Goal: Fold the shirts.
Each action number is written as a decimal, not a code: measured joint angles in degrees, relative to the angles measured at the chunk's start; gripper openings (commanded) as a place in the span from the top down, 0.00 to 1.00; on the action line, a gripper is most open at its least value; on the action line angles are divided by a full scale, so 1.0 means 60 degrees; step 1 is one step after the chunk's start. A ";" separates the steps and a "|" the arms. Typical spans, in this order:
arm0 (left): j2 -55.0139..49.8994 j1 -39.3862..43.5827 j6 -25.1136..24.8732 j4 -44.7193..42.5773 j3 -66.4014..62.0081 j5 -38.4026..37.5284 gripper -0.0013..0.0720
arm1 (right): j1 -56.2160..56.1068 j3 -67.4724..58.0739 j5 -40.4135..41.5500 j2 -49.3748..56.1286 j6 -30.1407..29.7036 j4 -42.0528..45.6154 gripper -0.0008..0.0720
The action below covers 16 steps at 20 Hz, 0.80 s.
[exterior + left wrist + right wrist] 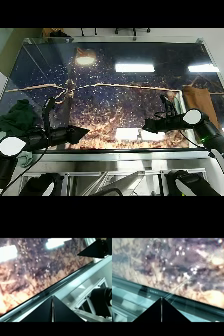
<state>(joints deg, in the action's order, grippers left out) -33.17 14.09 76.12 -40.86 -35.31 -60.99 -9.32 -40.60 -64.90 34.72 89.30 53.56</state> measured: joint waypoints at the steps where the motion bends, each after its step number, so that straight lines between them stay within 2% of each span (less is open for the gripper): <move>1: 0.0000 0.0000 0.0000 0.0000 0.0000 0.0004 0.96 | 0.0000 0.0000 0.0000 0.0000 0.0000 -0.0015 0.96; 6: 0.0000 -0.0109 0.0029 -0.0226 -0.0189 -0.0055 0.96 | 0.0000 0.0000 -0.0004 0.0000 0.0000 -0.0015 0.96; 9: 0.0000 -0.0801 0.0364 -0.1457 -0.0973 -0.0382 0.95 | 0.0000 0.0000 -0.0004 0.0000 0.0000 -0.0015 0.96; 10: 0.0000 -0.1188 0.0510 -0.2047 -0.1286 -0.0455 0.91 | 0.0000 0.0000 -0.0004 0.0000 0.0000 -0.0015 0.96; 11: 0.0000 -0.1610 0.0627 -0.2630 -0.1574 -0.0492 0.44 | 0.0000 0.0000 -0.0004 0.0000 0.0000 -0.0015 0.96; 12: 0.0000 -0.2273 0.0747 -0.3479 -0.1938 -0.0488 0.03 | 0.0000 0.0000 -0.0004 0.0000 0.0000 -0.0015 0.96; 16: -0.0135 -0.5151 0.1002 -0.6328 -0.2437 0.0073 0.02 | 0.0000 0.0000 -0.0004 0.0000 0.0000 -0.0015 0.96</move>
<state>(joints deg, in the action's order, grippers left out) -33.98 -16.82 82.13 -78.83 -49.93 -60.55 -9.32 -40.60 -64.93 34.72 89.30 53.47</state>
